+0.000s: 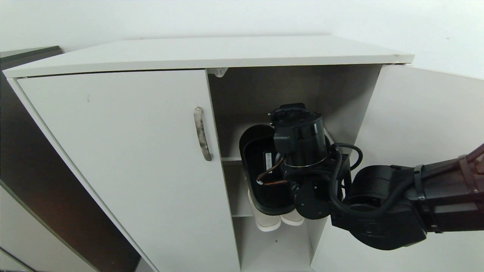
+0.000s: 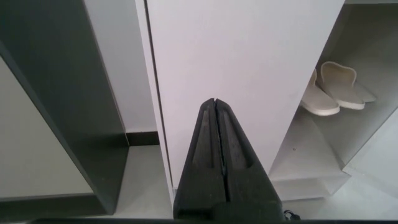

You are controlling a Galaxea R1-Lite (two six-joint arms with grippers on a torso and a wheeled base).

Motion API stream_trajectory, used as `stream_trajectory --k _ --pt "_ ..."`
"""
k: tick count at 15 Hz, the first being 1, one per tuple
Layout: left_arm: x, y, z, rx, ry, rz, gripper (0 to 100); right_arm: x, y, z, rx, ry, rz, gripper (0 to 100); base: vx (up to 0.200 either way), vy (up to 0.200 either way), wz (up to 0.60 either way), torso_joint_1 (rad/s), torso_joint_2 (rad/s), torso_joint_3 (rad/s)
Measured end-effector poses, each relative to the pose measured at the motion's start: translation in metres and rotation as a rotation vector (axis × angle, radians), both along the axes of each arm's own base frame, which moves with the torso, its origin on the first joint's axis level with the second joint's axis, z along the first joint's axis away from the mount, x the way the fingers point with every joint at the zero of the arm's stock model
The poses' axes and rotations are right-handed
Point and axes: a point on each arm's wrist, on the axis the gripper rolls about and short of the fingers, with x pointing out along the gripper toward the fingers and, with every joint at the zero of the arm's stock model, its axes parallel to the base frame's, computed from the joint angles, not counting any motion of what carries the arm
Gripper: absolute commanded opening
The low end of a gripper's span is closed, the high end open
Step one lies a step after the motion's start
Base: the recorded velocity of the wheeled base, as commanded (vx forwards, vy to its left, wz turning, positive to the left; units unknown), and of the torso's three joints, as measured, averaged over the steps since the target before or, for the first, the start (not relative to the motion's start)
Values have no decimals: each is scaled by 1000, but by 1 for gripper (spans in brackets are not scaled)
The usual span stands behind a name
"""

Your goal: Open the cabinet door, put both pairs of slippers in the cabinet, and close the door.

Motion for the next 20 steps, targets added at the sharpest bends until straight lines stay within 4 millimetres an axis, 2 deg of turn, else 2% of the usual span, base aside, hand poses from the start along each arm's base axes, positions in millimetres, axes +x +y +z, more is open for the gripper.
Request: stream_trajectory --k 4,9,15,20 --pt "0 0 0 0 0 0 0 12 -4 5 21 -1 15 0 0 0 0 0 0 0" --pt "0 0 0 -1 0 0 0 52 -3 12 57 -31 -26 0 0 0 0 0 0 0" --pt "0 0 0 0 0 1 0 84 1 24 47 -23 -68 0 0 0 0 0 0 0" --pt "0 0 0 -1 0 0 0 97 4 22 50 -25 -71 0 0 0 0 0 0 0"
